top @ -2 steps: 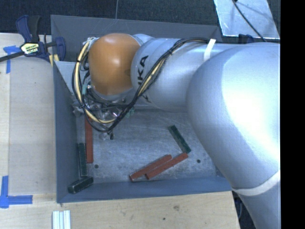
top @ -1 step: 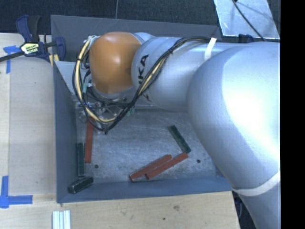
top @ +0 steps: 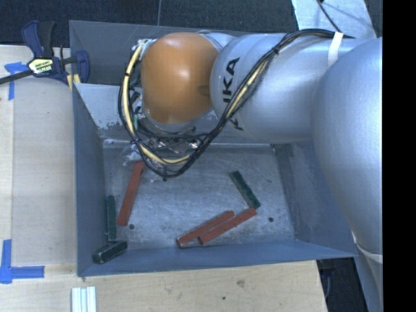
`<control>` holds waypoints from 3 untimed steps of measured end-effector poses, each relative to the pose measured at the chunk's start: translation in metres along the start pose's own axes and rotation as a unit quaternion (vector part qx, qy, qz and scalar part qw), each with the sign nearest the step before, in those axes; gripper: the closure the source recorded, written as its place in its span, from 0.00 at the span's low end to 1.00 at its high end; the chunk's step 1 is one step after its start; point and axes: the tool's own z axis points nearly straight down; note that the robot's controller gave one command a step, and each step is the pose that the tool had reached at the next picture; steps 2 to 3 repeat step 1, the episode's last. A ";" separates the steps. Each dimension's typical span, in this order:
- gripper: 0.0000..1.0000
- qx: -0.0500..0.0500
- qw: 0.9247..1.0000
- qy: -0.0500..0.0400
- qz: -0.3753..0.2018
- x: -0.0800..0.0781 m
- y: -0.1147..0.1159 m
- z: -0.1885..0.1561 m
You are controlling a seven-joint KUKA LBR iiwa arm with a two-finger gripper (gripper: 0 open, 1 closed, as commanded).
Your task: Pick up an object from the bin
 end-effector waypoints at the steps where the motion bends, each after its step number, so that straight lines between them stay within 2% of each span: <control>1: 1.00 0.002 1.000 -0.003 0.000 0.033 0.011 -0.107; 3: 1.00 0.002 1.000 -0.003 0.000 0.033 0.011 -0.107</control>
Offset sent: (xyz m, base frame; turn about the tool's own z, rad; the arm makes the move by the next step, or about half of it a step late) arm -0.0310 -0.0200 0.1007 -0.0033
